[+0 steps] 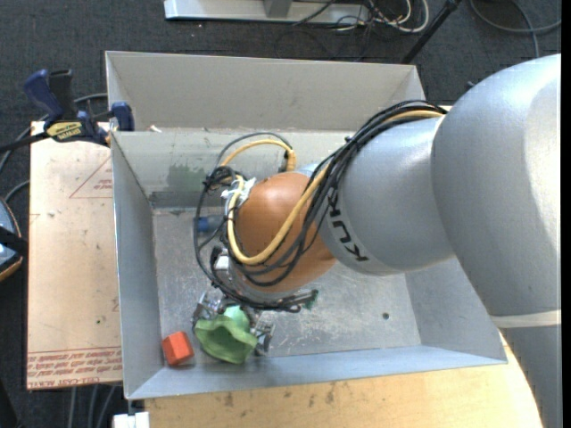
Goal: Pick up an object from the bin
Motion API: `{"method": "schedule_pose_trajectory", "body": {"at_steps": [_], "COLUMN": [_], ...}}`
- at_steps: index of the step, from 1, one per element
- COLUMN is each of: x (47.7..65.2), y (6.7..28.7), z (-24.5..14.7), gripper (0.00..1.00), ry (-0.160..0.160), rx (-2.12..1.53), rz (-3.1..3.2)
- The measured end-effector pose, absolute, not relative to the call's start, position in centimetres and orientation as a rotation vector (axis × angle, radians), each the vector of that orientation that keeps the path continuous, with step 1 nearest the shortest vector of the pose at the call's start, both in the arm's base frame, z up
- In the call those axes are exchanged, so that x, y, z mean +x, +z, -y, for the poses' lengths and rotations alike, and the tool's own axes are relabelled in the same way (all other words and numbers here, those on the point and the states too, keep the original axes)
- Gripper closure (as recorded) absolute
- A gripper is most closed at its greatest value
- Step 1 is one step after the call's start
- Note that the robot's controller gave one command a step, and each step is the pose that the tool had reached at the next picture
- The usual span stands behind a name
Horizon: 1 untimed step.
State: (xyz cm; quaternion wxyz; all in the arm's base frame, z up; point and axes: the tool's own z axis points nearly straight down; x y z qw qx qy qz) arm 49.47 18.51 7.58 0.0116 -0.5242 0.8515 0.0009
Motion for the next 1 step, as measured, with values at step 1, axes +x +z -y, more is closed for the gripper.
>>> {"method": "schedule_pose_trajectory", "body": {"at_steps": [1], "x": [49.4], "y": [7.48], "z": [-18.41], "gripper": [0.0], "ry": [0.002], "rx": [-1.636], "rz": [-2.658]}}
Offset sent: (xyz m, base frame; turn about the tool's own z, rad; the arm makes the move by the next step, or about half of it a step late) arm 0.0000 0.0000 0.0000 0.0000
